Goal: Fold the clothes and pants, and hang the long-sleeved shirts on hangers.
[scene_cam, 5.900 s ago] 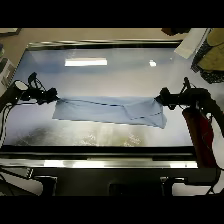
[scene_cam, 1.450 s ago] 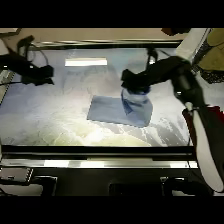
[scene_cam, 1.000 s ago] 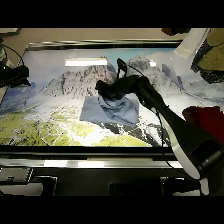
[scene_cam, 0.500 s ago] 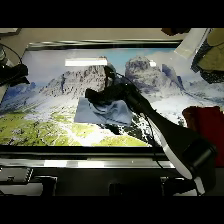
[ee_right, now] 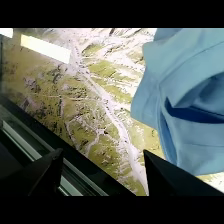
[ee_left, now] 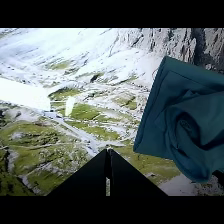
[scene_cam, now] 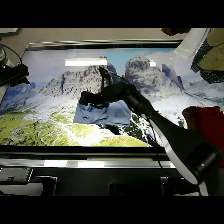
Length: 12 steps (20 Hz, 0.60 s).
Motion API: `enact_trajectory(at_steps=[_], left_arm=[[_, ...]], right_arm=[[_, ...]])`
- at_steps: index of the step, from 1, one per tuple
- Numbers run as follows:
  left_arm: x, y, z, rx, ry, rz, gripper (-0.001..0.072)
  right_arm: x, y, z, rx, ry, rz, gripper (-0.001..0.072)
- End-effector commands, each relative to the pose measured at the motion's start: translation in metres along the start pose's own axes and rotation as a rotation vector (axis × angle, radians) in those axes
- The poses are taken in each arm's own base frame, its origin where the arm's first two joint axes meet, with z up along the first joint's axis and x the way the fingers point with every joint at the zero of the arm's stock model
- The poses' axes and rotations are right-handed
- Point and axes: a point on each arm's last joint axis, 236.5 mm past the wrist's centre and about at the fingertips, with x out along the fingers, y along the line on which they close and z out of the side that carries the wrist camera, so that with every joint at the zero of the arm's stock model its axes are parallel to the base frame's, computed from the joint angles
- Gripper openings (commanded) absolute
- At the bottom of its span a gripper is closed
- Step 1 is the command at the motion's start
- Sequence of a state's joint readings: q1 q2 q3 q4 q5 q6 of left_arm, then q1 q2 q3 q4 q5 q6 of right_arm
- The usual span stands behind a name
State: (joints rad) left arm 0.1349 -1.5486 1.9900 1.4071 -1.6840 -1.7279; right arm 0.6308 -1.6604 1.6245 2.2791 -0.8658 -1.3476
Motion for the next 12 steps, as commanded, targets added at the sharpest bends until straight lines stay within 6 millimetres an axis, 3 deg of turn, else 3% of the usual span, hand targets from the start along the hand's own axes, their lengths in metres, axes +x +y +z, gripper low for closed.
enact_trajectory(at_steps=[1, 3, 5, 8, 10, 12], left_arm=[[0.0, 0.0, 0.0, -0.001, 0.002, 0.001, 0.0017], [0.0, 0.0, 0.0, -0.001, 0.002, 0.001, 0.0017], [0.0, 0.0, 0.0, -0.001, 0.002, 0.001, 0.0017], [0.0, 0.0, 0.0, -0.001, 0.002, 0.001, 0.0017], [0.0, 0.0, 0.0, -0.001, 0.002, 0.001, 0.0017], [0.0, 0.001, 0.0, -0.001, 0.002, 0.001, 0.0017]], right_arm=[[-0.058, 0.009, 0.016, -0.059, -0.024, 0.016, 0.0578], [-0.113, -0.023, 0.041, -0.057, -0.058, -0.044, 0.0578], [-0.164, -0.079, 0.059, -0.017, -0.065, -0.134, 0.0579], [-0.216, -0.169, 0.077, 0.108, -0.096, -0.211, 0.0579], [-0.221, -0.217, 0.073, 0.207, -0.09, -0.188, 0.0579], [-0.202, -0.253, 0.052, 0.274, -0.029, -0.155, 0.0578]])
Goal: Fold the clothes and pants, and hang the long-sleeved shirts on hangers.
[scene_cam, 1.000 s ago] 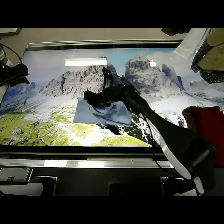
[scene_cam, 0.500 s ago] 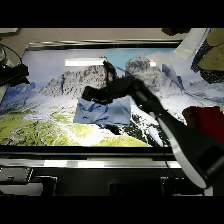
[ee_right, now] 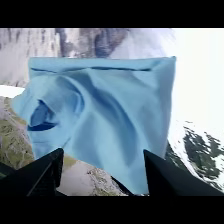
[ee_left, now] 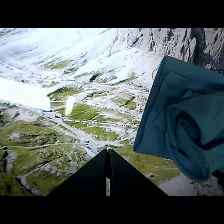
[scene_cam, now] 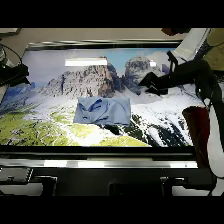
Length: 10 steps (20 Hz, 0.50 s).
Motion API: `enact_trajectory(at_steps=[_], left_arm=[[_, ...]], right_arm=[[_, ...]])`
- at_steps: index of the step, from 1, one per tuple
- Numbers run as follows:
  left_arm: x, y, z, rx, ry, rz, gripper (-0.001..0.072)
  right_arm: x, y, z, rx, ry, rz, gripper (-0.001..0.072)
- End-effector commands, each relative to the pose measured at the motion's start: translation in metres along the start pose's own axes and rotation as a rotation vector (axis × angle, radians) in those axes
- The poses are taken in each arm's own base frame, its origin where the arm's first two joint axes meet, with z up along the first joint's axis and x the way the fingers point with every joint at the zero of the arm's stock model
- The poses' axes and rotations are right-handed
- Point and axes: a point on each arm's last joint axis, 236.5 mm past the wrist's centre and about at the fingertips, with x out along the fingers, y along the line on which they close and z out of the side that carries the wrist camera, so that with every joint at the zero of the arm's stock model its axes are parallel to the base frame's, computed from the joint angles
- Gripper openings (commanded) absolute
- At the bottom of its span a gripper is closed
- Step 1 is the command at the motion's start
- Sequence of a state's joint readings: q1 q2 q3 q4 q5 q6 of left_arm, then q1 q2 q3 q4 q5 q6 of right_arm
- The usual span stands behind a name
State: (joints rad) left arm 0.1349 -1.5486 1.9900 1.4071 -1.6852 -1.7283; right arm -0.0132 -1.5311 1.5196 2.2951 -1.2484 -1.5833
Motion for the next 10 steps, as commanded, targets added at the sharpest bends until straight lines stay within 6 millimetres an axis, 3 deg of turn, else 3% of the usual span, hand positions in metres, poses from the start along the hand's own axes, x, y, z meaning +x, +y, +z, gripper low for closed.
enact_trajectory(at_steps=[1, 3, 6, 10], left_arm=[[0.0, 0.001, 0.0, 0.0, 0.0, 0.001, 0.0017], [0.0, 0.0, 0.0, 0.001, 0.001, 0.001, 0.0017], [0.0, 0.001, 0.0, 0.003, 0.0, 0.001, 0.0017], [0.0, 0.0, 0.0, 0.003, 0.001, 0.001, 0.0017]], right_arm=[[0.021, -0.068, -0.023, 0.102, 0.106, 0.035, 0.0578], [0.053, -0.08, -0.044, 0.131, 0.184, 0.08, 0.0574], [0.092, -0.083, -0.058, 0.143, 0.245, 0.125, 0.0529], [0.132, -0.077, -0.084, 0.13, 0.324, 0.122, 0.0529]])
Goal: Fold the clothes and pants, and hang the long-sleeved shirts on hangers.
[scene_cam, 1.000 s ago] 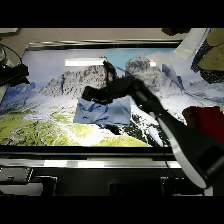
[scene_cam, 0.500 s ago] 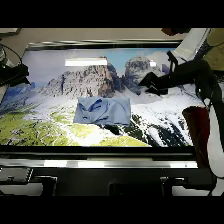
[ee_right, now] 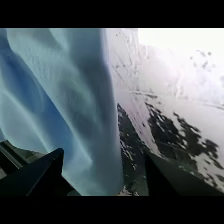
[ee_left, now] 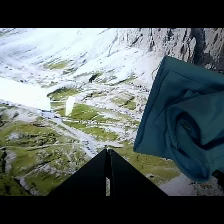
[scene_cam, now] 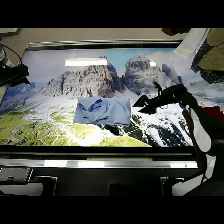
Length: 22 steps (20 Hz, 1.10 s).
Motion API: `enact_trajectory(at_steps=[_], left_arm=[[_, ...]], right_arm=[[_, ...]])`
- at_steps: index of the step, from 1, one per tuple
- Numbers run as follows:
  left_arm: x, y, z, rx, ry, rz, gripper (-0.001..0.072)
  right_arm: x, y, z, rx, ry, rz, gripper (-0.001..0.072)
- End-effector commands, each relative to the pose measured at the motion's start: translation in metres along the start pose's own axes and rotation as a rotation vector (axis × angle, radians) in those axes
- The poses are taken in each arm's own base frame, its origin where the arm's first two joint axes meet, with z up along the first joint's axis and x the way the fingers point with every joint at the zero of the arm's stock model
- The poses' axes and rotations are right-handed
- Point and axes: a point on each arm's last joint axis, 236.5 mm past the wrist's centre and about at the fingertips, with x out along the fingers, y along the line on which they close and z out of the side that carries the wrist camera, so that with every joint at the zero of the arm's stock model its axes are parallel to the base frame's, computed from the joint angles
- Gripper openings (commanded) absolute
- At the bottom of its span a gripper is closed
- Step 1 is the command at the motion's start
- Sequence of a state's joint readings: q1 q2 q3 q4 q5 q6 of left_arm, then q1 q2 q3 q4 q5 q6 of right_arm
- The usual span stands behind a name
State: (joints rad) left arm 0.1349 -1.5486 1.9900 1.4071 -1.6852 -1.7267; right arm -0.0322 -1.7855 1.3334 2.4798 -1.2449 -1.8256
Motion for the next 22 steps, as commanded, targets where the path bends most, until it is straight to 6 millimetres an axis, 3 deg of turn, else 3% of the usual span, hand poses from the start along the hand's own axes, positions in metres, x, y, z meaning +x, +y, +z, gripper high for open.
enact_trajectory(at_steps=[1, 3, 7, 10, 11, 12, 15, 18, 22], left_arm=[[0.0, 0.0, 0.0, 0.002, 0.001, 0.001, 0.0017], [0.001, 0.001, 0.0, 0.001, 0.002, 0.001, 0.0017], [0.004, 0.001, 0.0, 0.0, 0.009, 0.002, 0.0017], [0.005, 0.001, 0.0, 0.0, 0.012, 0.002, 0.0017], [0.005, 0.001, -0.001, 0.0, 0.016, 0.002, 0.0017], [0.005, 0.002, -0.003, 0.0, 0.026, 0.004, 0.0017], [0.004, 0.003, -0.011, 0.001, 0.058, 0.009, 0.0017], [0.004, 0.004, -0.015, 0.001, 0.076, 0.012, 0.0017], [0.004, 0.004, -0.018, 0.0, 0.089, 0.014, 0.0017]], right_arm=[[0.039, -0.002, -0.015, -0.013, 0.073, 0.008, 0.0529], [0.05, 0.003, -0.017, -0.034, 0.076, -0.001, 0.0502], [0.059, 0.012, -0.017, -0.038, 0.061, 0.003, 0.0369], [0.057, 0.018, -0.017, -0.037, 0.06, 0.018, 0.0108], [0.054, 0.022, -0.016, -0.047, 0.053, 0.021, 0.0044], [0.048, 0.028, -0.014, -0.063, 0.038, 0.024, 0.0043], [0.006, 0.055, 0.015, -0.036, -0.067, 0.044, 0.004], [-0.067, 0.075, 0.065, 0.028, -0.229, 0.087, 0.004], [-0.168, 0.088, 0.11, 0.066, -0.421, 0.122, 0.004]])
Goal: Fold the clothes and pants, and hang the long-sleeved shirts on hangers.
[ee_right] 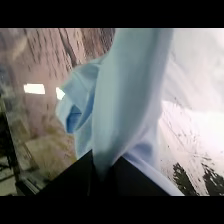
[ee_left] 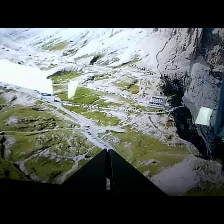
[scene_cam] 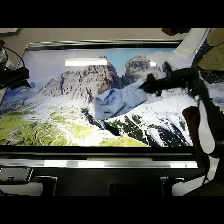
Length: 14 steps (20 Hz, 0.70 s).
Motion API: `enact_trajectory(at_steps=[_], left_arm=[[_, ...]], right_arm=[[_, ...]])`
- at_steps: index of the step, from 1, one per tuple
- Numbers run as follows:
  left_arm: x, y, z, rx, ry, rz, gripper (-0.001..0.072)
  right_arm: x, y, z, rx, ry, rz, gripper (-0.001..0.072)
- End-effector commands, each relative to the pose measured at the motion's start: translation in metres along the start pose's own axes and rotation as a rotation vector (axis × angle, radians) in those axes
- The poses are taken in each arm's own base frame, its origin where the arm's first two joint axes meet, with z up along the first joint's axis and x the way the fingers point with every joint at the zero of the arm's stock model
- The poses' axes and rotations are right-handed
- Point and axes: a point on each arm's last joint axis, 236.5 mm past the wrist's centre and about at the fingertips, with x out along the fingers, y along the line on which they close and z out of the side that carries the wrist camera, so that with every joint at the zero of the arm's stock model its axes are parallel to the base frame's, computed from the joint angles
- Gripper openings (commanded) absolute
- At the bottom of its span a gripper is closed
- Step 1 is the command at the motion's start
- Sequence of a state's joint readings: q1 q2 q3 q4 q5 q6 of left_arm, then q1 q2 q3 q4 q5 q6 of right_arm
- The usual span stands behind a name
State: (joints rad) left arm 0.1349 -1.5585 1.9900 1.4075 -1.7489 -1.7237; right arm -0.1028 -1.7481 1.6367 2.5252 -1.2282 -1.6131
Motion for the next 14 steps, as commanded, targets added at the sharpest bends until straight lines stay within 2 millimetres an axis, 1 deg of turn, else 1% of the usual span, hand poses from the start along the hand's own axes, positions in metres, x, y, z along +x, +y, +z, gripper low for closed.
enact_trajectory(at_steps=[1, 4, 7, 10, 14], left_arm=[[0.0, 0.001, -0.004, -0.001, 0.018, 0.003, 0.0017], [0.0, 0.002, -0.007, -0.001, 0.029, 0.005, 0.0017], [0.0, 0.002, -0.008, -0.001, 0.035, 0.006, 0.0017], [0.0, 0.002, -0.008, -0.001, 0.035, 0.006, 0.0017], [0.0, 0.002, -0.008, -0.001, 0.035, 0.006, 0.0017]], right_arm=[[-0.077, 0.018, 0.06, 0.056, -0.185, 0.013, 0.004], [-0.142, 0.012, 0.1, 0.079, -0.352, -0.033, 0.004], [-0.199, -0.007, 0.126, 0.137, -0.496, -0.094, 0.004], [-0.245, -0.028, 0.142, 0.231, -0.62, -0.112, 0.004], [-0.303, -0.05, 0.155, 0.363, -0.802, -0.144, 0.0039]])
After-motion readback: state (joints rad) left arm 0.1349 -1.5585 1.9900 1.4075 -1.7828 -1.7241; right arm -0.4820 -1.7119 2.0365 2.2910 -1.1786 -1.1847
